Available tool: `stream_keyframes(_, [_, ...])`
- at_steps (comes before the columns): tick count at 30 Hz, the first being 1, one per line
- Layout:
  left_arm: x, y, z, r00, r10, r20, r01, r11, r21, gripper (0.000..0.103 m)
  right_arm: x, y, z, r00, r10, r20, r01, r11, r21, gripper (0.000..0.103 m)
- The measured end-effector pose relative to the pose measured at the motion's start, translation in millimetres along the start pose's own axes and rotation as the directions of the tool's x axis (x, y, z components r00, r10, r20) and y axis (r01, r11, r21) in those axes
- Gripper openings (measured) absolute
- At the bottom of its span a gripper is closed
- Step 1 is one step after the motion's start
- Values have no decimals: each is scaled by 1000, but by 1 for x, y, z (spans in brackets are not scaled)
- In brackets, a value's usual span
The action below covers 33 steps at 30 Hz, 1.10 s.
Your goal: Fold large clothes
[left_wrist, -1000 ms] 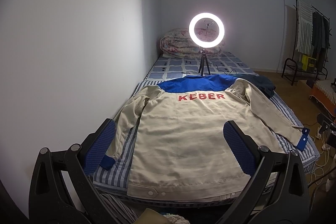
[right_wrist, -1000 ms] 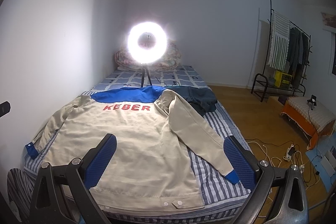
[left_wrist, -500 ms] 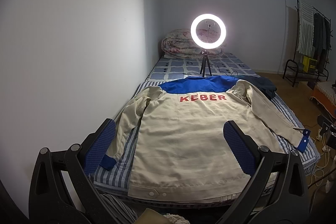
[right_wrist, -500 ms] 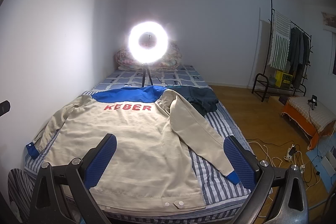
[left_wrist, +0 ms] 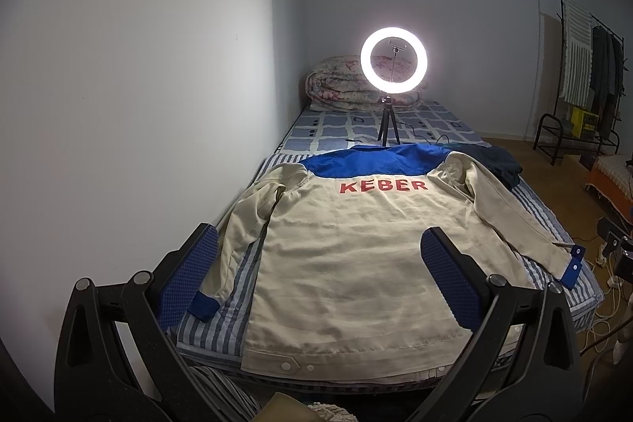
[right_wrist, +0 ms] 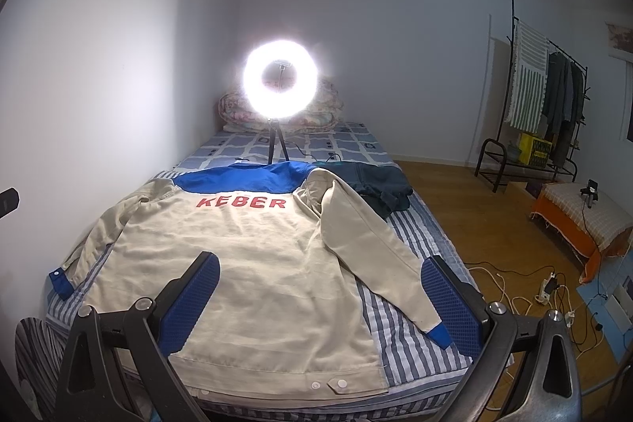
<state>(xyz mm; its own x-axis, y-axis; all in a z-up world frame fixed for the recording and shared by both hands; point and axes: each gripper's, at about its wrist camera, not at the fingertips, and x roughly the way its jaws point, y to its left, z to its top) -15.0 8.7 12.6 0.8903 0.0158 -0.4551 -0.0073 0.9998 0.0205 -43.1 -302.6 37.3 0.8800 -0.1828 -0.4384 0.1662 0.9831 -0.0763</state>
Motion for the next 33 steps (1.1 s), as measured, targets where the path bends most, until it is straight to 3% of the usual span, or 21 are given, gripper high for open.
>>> stream_keyframes(33, [1, 8, -4, 1000, 11, -3, -11, 1000, -8, 103, 4, 18, 4, 999, 28, 18, -28, 1000, -6, 103])
